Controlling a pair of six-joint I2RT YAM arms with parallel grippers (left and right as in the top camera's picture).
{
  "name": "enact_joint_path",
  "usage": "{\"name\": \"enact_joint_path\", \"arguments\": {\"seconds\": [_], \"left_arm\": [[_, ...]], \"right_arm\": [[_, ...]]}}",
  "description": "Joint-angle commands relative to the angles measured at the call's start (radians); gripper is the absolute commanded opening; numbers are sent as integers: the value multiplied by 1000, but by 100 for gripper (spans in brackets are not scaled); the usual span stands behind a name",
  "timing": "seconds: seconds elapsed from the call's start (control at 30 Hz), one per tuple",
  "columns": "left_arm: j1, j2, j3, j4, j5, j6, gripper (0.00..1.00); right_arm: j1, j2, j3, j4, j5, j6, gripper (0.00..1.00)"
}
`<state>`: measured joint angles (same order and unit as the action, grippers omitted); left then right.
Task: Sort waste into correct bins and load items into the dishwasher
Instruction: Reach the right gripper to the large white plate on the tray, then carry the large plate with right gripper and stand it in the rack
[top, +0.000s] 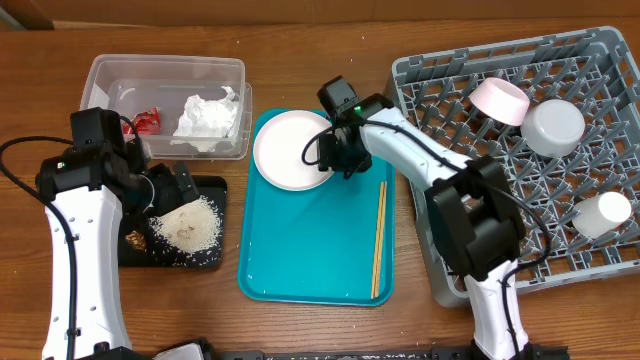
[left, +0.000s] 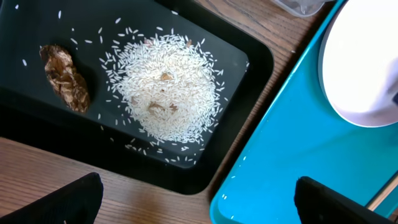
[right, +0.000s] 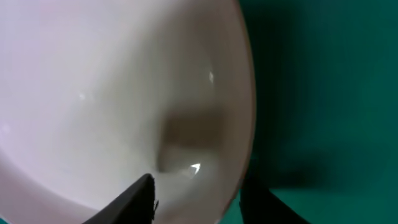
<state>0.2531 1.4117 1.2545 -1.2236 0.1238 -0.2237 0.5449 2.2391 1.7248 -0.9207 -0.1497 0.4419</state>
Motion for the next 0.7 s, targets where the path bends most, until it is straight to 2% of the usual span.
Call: {"name": "enact_joint_path", "arguments": {"seconds": [0.0, 0.03, 0.1, 0.27, 0.43, 0.53, 0.67], "left_arm": [[2, -4, 11, 2, 0, 29, 100], [2, -4, 11, 2, 0, 29, 100], [2, -4, 11, 2, 0, 29, 100], [2, -4, 11, 2, 0, 29, 100], [2, -4, 11, 2, 0, 29, 100], [2, -4, 11, 2, 0, 29, 100], [2, -4, 11, 2, 0, 30, 100]], "right_arm": [[0, 15, -3, -10, 14, 9, 30], [-2, 15, -3, -22, 15, 9, 19], [-7, 14, 1, -44, 15, 9, 5], [-42, -6, 43, -162, 32, -4, 4], [-79, -105, 111, -259, 159, -31, 4], [-103, -203, 169, -307, 269, -57, 4], [-122, -349, 217, -309, 522, -57, 4]]}}
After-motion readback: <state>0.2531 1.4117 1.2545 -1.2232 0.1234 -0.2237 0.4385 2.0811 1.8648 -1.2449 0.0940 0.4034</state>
